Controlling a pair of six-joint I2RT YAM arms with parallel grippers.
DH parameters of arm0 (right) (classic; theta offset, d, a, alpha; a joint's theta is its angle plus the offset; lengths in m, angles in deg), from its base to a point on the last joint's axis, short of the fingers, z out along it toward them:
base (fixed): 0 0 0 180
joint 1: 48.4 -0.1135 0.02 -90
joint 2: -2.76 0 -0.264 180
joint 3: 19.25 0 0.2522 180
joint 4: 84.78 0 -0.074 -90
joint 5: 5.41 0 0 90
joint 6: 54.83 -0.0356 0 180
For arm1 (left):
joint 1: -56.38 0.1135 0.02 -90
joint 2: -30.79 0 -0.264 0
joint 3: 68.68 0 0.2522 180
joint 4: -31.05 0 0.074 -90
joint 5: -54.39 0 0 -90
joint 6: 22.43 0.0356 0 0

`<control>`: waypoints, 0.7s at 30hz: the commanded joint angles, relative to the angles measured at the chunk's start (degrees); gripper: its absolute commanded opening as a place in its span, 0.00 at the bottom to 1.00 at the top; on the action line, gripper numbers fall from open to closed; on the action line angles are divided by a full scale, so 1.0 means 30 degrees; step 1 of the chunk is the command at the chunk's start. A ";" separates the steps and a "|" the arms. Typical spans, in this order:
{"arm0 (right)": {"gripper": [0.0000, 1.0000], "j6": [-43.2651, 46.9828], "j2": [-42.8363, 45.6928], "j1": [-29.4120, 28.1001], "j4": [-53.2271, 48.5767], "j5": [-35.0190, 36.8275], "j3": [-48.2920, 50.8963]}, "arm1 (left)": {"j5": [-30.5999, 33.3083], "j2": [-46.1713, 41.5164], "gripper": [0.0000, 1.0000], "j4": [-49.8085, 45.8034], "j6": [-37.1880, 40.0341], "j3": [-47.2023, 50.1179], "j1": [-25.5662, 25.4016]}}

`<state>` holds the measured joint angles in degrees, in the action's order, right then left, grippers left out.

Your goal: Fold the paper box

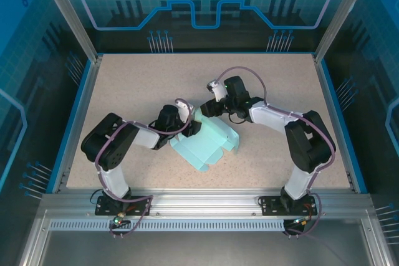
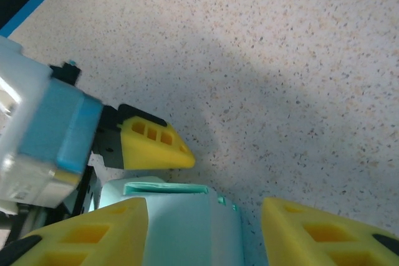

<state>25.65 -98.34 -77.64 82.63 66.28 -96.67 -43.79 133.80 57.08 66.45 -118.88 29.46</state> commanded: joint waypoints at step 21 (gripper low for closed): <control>0.48 0.1996 -0.1013 -0.0752 -0.3008 0.3263 -0.0459 | -0.1012 -0.0027 0.55 0.0887 -0.0237 -0.0140 0.0447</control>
<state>28.82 -99.17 -78.77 80.64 69.82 -97.98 -44.71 133.71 58.34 66.01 -118.64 30.40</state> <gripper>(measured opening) 0.482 0.553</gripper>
